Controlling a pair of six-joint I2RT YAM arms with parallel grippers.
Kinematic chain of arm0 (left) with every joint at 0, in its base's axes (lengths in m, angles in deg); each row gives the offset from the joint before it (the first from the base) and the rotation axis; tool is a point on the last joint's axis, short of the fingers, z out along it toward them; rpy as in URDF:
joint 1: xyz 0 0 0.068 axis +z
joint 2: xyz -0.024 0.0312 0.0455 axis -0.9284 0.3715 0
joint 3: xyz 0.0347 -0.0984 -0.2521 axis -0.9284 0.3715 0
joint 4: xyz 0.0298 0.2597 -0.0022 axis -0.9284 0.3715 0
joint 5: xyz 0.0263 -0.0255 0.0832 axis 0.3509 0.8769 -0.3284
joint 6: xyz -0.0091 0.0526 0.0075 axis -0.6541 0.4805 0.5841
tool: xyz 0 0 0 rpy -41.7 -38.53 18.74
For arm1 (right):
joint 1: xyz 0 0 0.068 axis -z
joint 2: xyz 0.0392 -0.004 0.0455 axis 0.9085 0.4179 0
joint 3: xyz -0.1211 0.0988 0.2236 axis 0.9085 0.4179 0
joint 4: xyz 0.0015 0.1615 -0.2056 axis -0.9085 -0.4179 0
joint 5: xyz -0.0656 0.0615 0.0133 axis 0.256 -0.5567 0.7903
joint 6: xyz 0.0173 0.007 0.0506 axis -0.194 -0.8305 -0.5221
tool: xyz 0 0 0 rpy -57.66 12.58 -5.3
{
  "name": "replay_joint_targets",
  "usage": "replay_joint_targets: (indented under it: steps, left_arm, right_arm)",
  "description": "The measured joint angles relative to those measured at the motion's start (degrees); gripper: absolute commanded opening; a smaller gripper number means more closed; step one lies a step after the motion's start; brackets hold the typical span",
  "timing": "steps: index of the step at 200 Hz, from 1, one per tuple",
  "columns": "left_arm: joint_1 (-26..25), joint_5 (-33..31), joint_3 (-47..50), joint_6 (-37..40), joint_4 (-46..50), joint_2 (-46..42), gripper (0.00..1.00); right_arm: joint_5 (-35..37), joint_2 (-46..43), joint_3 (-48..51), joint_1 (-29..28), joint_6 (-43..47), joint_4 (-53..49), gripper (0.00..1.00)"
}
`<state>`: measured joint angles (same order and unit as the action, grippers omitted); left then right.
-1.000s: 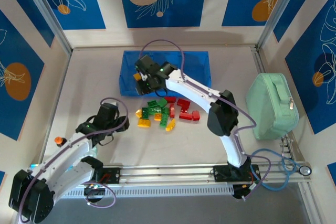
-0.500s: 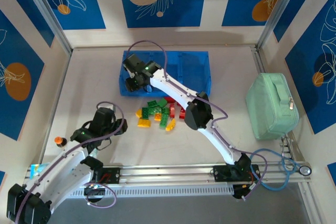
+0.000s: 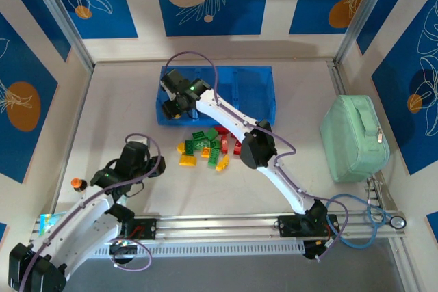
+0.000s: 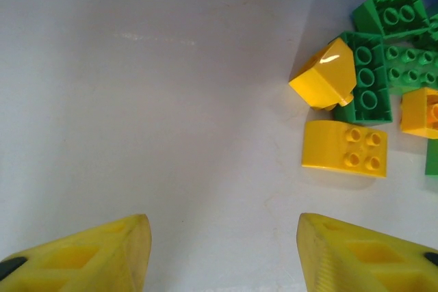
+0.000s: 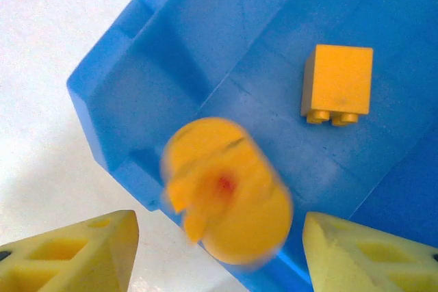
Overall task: Sort the legos into containers by color
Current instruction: Place the lego in the container, then pick up the lego from the center of the table.
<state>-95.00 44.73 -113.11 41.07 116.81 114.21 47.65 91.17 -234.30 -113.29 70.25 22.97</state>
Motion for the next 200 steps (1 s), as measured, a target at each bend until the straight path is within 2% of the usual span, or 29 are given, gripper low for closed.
replay_joint_targets:
  steps: [51,87,116,144,172,200]
  left_arm:
    - [-0.39,0.0,-2.69,0.02,0.68,1.31,0.59]
    - [-1.03,0.48,-3.87,0.44,0.66,2.97,0.61]
    - [-1.64,1.75,-5.25,1.53,0.2,7.19,0.64]
    - [-3.34,2.93,-6.93,1.95,-1.77,12.85,0.65]
    - [-5.62,3.5,-8.66,1.92,-3.93,18.18,0.67]
    - [-7.28,3.67,-11.13,1.92,-5.57,24.2,0.68]
  right_arm:
    - [1.77,-0.72,0.02,0.0,0.09,-0.5,0.7]
    - [2.29,-5.86,2.75,0.0,-0.7,-1.44,0.7]
    - [3.48,-17.99,16.11,0.02,-1.55,-0.02,0.71]
    - [3.89,-32.11,33.51,0.48,-3.19,4.74,0.82]
    - [3.91,-44.15,49.66,2.47,-4.81,9.66,0.84]
    - [4.02,-51.15,61.88,5.6,-7.37,12.66,0.84]
